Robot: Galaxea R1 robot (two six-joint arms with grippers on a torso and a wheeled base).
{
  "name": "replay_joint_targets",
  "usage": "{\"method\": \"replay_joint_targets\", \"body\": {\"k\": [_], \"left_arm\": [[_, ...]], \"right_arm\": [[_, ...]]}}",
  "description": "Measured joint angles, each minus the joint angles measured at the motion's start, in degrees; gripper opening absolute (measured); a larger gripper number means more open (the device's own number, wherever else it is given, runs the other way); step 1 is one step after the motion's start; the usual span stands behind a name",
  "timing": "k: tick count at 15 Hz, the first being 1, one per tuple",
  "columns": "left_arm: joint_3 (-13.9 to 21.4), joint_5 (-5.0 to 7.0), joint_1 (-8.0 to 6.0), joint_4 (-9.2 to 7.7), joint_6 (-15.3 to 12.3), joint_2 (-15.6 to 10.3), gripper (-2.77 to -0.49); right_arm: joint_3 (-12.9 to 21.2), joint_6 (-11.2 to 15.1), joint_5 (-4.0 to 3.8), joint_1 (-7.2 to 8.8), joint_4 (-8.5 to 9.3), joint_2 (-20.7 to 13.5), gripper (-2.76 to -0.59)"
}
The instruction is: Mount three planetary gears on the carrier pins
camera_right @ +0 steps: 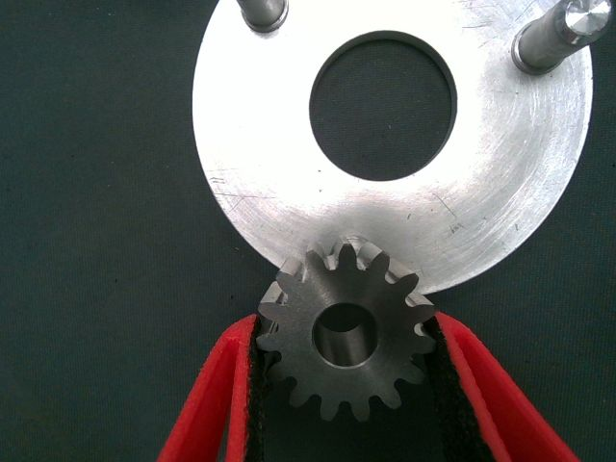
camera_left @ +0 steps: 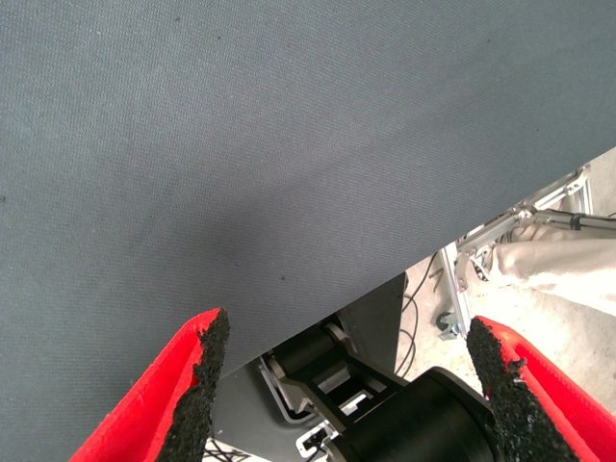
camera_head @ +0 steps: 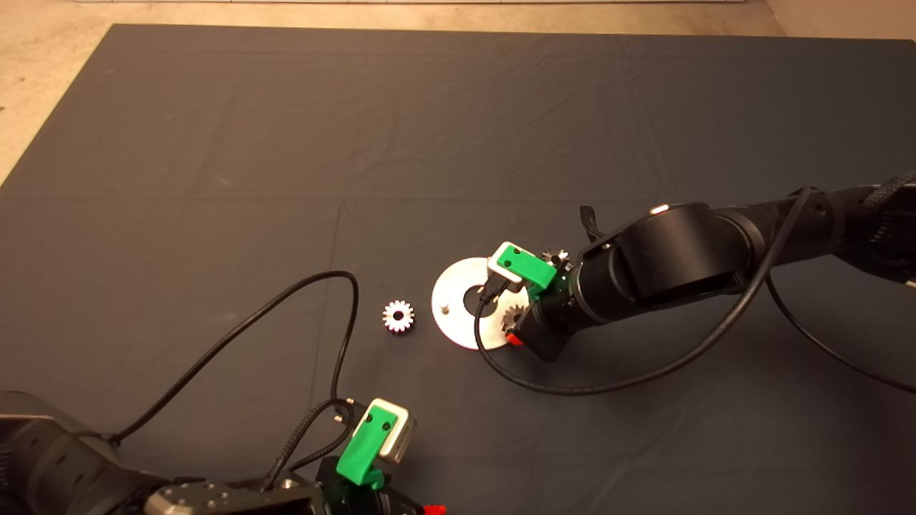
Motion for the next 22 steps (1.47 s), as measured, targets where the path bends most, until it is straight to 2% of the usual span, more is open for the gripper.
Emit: {"method": "replay_joint_targets", "body": {"k": [8,13,22], "left_arm": [[0.0,0.02,-0.79,0.0,0.0,-0.7,-1.51],[0.0,0.02,-0.79,-0.02,0.0,-0.9,-1.51],[0.0,0.02,-0.79,-0.03,0.0,-1.0,-1.51]], "right_arm": [[0.0,-1.9,0.22,0.0,-0.02,0.0,-2.41],[0.0,-2.5,0.49,0.0,-0.02,0.1,-2.41],[0.0,-3.0,0.5,0.0,-0.21,0.1,-2.41]]}}
